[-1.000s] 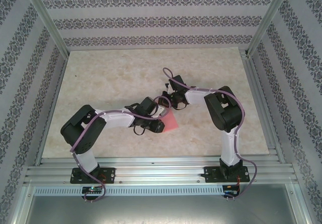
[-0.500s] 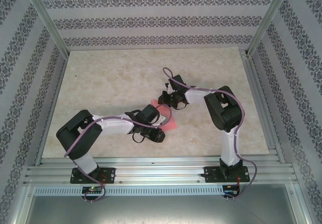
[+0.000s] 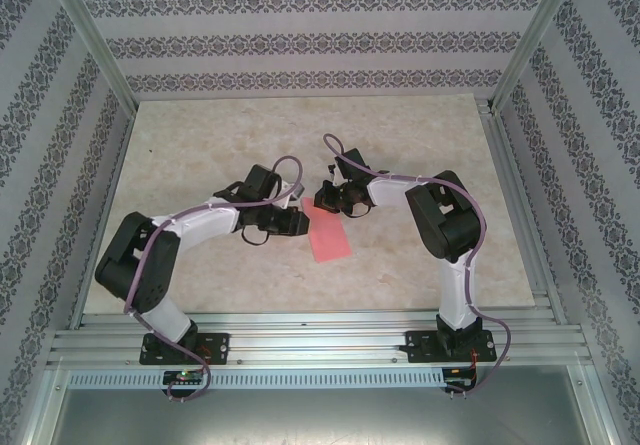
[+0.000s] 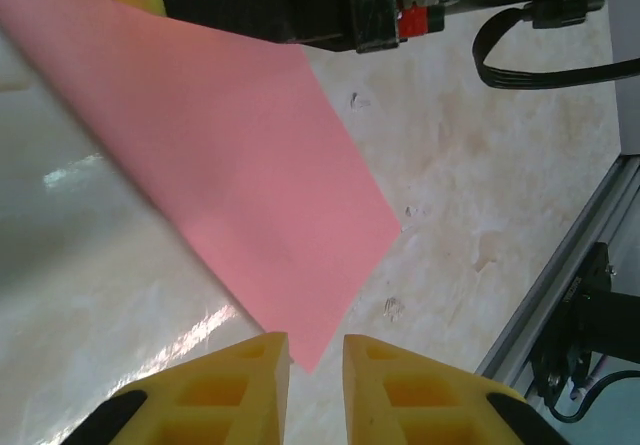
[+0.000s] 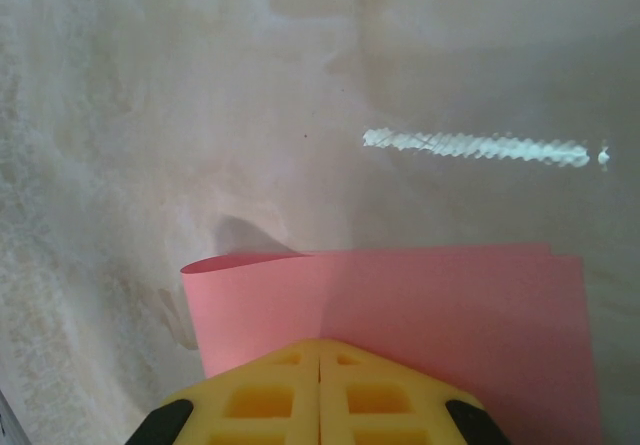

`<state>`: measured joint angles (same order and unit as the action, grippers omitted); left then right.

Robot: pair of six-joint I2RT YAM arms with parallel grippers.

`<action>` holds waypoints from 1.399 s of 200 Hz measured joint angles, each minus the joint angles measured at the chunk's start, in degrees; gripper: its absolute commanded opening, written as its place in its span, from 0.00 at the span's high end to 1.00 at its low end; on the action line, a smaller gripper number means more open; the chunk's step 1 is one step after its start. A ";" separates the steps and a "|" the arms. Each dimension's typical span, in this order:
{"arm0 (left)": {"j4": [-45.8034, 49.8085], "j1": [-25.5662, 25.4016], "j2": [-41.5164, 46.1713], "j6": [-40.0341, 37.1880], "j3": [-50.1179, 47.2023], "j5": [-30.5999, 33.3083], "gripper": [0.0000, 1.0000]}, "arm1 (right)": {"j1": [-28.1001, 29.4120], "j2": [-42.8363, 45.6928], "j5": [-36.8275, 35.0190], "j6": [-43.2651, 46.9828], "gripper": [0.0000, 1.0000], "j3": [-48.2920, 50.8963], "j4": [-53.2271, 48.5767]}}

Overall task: Fold a paper plane with a square sheet of paper (fold left side to right side)
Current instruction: Hold the square sheet of paper at the center of the table.

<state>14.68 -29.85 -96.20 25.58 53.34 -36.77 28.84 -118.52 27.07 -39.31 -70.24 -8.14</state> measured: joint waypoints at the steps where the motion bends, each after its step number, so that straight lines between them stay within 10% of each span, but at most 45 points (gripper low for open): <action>1: -0.09 -0.02 -0.17 0.09 0.00 -0.09 0.78 | 0.00 0.00 0.00 0.00 0.94 0.00 0.00; 117: -7.17 -3.72 -10.49 4.48 1.88 -1.22 0.78 | 0.02 -0.07 0.02 0.00 0.92 -0.13 -0.09; 177: -6.75 -4.07 -12.35 3.65 3.34 1.51 0.79 | -0.90 4.22 -2.12 0.42 0.76 1.42 -2.27; 280: -6.78 -4.20 -12.35 3.67 3.30 1.97 0.80 | 0.85 26.56 -3.52 -2.99 0.94 26.45 -4.09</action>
<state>7.90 -34.04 -108.55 29.26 56.64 -34.81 29.69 -91.96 23.55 -42.30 -43.79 -12.23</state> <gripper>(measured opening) 0.205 0.080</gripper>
